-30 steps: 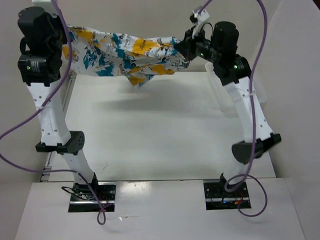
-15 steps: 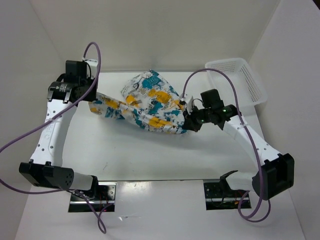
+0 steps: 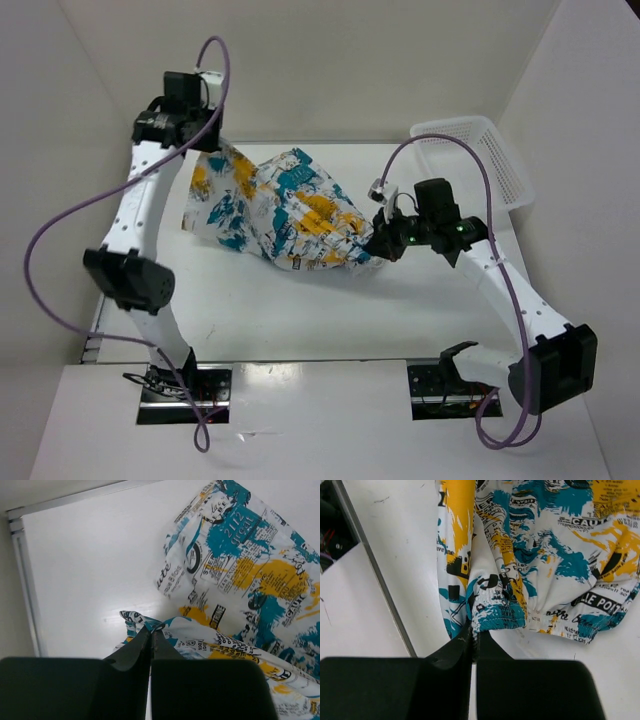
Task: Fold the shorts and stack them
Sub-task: Fold the shorts
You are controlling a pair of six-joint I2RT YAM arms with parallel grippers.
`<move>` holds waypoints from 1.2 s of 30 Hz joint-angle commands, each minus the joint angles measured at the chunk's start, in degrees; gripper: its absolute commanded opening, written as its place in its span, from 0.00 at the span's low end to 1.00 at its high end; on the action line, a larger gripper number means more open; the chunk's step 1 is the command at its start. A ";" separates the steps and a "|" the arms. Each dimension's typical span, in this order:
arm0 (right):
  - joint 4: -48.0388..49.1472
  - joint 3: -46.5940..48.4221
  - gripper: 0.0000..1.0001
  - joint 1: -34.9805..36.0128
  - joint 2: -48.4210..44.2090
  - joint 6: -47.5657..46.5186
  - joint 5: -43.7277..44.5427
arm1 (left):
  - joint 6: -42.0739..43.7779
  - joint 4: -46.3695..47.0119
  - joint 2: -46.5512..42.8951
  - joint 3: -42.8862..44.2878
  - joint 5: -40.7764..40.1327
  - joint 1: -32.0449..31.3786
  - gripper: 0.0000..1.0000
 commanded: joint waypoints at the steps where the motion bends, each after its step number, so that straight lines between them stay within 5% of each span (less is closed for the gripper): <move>1: -1.33 -2.56 0.00 -4.74 1.81 5.94 -0.78 | 0.45 7.73 9.16 9.45 -6.03 -0.39 0.00; 4: 2.19 -3.61 0.00 -10.02 4.01 10.95 -2.19 | 0.45 7.73 17.85 18.25 -6.03 -1.71 0.00; 12: 3.43 -4.14 0.00 -18.29 12.27 14.92 -3.25 | 0.45 3.26 45.02 57.89 -10.16 -5.93 0.00; 24: 8.96 -4.23 0.01 -26.47 21.07 20.54 -1.41 | 0.45 12.12 55.40 59.86 -10.78 -8.84 0.06; 25: 9.66 -4.23 0.05 -27.08 21.85 22.55 0.25 | 0.45 12.91 56.54 59.86 -11.30 -8.84 0.10; 26: 11.32 -4.23 0.25 -27.08 22.47 23.44 0.79 | 0.45 14.66 57.07 59.86 -11.31 -8.84 0.17; 28: 12.74 -2.91 0.53 -27.08 23.08 25.89 2.28 | 0.45 15.99 58.82 60.38 -12.01 -8.84 0.51; 30: 13.27 -0.11 0.73 -27.08 23.09 28.36 5.09 | 0.45 16.61 59.44 60.38 -13.50 -9.36 0.66; 32: 12.40 2.35 0.80 -27.08 23.09 28.37 9.30 | 0.45 14.60 58.75 60.38 -14.11 -9.36 0.82; 36: 4.69 7.63 0.82 -27.08 22.56 25.21 16.51 | 0.45 7.58 54.45 60.38 -13.25 -6.91 0.88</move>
